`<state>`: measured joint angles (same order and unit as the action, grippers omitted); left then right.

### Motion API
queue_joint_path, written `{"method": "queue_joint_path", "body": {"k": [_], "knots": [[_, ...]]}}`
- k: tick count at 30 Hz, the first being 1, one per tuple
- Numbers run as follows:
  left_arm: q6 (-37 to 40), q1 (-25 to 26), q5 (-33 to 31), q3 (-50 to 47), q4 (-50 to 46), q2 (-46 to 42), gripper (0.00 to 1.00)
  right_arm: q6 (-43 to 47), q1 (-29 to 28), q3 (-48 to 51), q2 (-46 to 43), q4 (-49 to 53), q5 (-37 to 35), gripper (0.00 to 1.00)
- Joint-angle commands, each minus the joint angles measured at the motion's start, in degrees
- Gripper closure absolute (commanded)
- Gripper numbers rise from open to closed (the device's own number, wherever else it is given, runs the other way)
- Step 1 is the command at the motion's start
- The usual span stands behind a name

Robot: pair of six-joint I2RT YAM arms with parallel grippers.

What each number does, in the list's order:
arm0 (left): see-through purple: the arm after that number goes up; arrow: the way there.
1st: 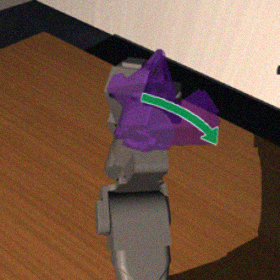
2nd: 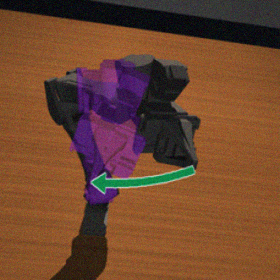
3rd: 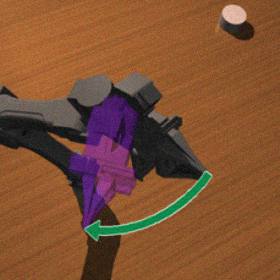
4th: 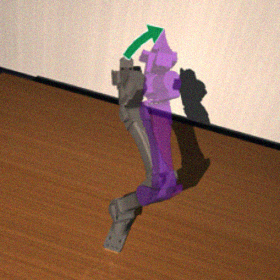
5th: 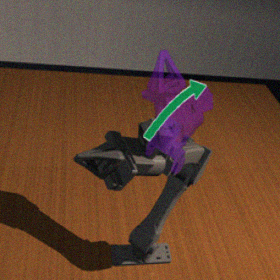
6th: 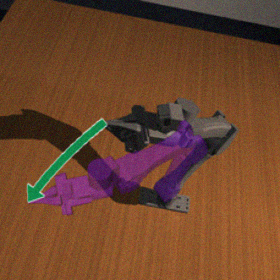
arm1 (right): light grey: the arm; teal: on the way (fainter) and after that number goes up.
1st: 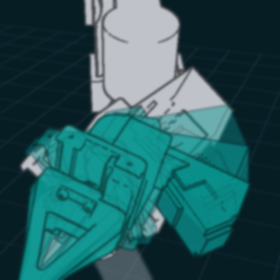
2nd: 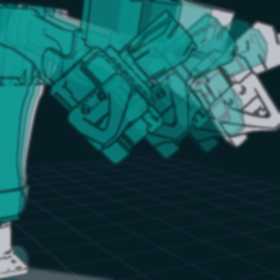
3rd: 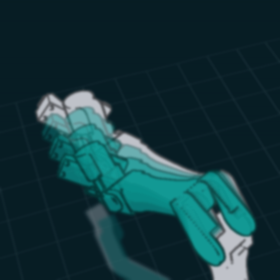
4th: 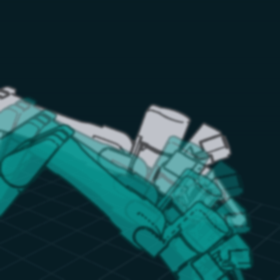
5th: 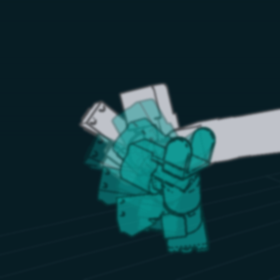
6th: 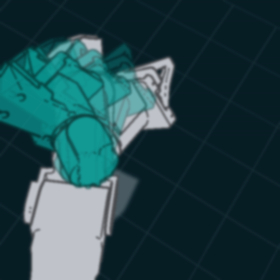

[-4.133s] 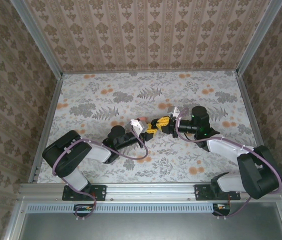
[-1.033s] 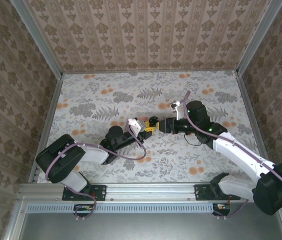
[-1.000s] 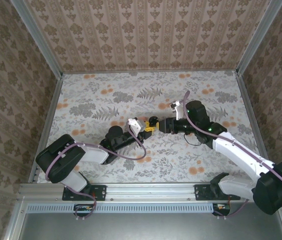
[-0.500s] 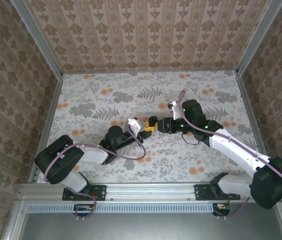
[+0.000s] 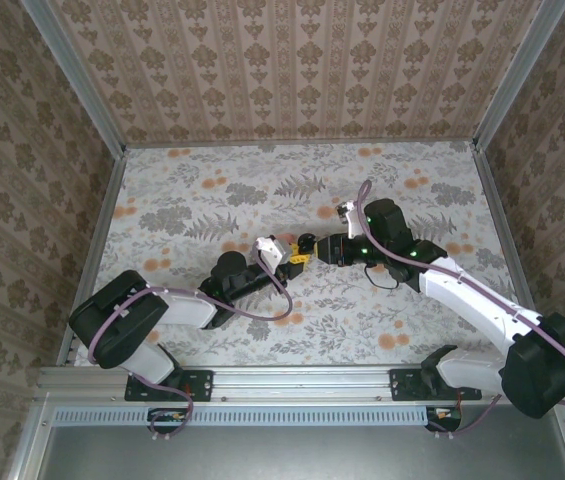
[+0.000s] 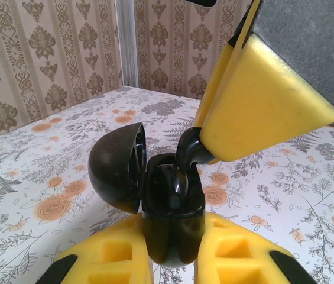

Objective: Insert wireless bluetooth earbuds into charging case

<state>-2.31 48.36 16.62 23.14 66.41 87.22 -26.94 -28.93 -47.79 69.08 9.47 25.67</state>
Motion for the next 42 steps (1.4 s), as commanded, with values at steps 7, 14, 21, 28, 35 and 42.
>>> {"method": "queue_joint_path", "body": {"k": [7, 14, 21, 28, 35, 42], "knots": [[1.16, 0.38, -0.19, -0.72, 1.18, -2.17, 0.87, 1.01, -0.34, -1.17, 0.44, -1.04, 0.78, 0.68], [1.25, 0.42, -0.27, -1.07, 1.16, -2.53, 0.87, 1.03, -0.34, -1.04, 0.7, -1.51, 0.89, 0.7], [1.16, 0.42, -0.05, -1.16, 1.07, -2.7, 0.87, 1.36, -0.34, -1.23, 0.97, -1.59, 1.05, 0.7], [1.21, 0.42, 1.15, -1.42, 1.19, -2.86, 0.87, 3.01, -0.13, -1.12, -1.03, -0.62, 0.9, 0.67], [1.01, 0.28, 6.01, -1.47, 2.14, -3.17, 0.87, 6.36, 3.21, 2.83, -7.78, -4.1, 2.6, 0.59], [1.31, 0.07, 12.79, -0.98, 2.09, -3.63, 0.87, 13.03, 5.23, 8.43, -14.42, -9.76, 5.52, 0.51]]}}
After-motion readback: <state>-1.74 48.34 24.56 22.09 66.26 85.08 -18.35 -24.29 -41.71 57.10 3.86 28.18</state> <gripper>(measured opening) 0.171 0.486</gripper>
